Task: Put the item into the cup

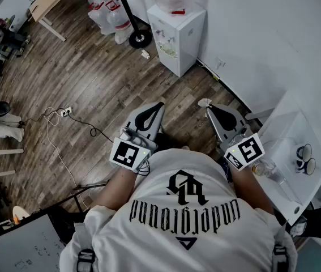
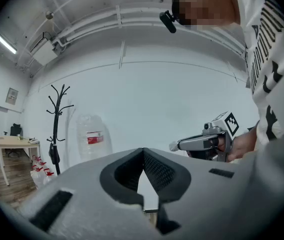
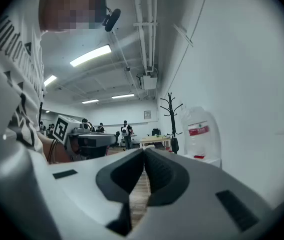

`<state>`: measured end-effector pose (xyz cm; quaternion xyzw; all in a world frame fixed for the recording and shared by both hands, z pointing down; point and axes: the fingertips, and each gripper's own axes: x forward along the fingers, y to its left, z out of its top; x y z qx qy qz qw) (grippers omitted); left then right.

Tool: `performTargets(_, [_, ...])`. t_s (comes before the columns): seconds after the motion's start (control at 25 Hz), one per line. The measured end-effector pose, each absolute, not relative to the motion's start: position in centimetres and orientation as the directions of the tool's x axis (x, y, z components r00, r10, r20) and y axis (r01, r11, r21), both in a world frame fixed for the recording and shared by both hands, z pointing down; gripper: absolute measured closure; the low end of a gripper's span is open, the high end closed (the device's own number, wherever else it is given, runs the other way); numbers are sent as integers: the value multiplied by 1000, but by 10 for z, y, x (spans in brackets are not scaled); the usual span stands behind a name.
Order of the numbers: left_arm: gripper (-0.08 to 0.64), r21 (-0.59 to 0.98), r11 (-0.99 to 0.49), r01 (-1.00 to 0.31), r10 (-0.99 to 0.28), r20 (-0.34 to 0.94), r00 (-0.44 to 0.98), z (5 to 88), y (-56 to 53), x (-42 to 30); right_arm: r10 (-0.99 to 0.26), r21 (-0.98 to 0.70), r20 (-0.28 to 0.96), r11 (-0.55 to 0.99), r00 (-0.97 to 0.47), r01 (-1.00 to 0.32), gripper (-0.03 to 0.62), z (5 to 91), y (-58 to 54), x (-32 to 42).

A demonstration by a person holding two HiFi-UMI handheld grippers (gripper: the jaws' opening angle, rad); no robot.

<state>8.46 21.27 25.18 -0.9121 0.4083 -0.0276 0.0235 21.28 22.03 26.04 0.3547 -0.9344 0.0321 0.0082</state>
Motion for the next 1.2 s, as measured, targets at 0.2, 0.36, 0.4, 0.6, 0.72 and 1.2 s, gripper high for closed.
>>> performTargets(0.2, [552, -51, -671, -739, -741, 15, 672, 252, 215, 92, -664, -55, 32, 745, -747, -665, 577, 259, 223, 221])
performTargets(0.36, [553, -51, -665, -745, -746, 25, 665, 253, 213, 91, -662, -67, 37, 746, -749, -662, 577, 260, 221, 221])
performTargets(0.4, [553, -53, -667, -743, -745, 23, 667, 254, 212, 90, -661, -72, 38, 746, -750, -662, 577, 259, 220, 220])
performTargets(0.6, [552, -44, -667, -744, -745, 25, 667, 256, 201, 82, -658, -93, 40, 747, -752, -659, 575, 259, 210, 211])
performTargets(0.72, [552, -31, -669, -743, -743, 30, 668, 257, 192, 79, -661, -95, 44, 744, -749, -662, 574, 260, 203, 207])
performTargets(1.2, [552, 19, -684, -729, -727, 65, 684, 272, 110, 35, -670, -129, 70, 728, -739, -673, 574, 275, 123, 164])
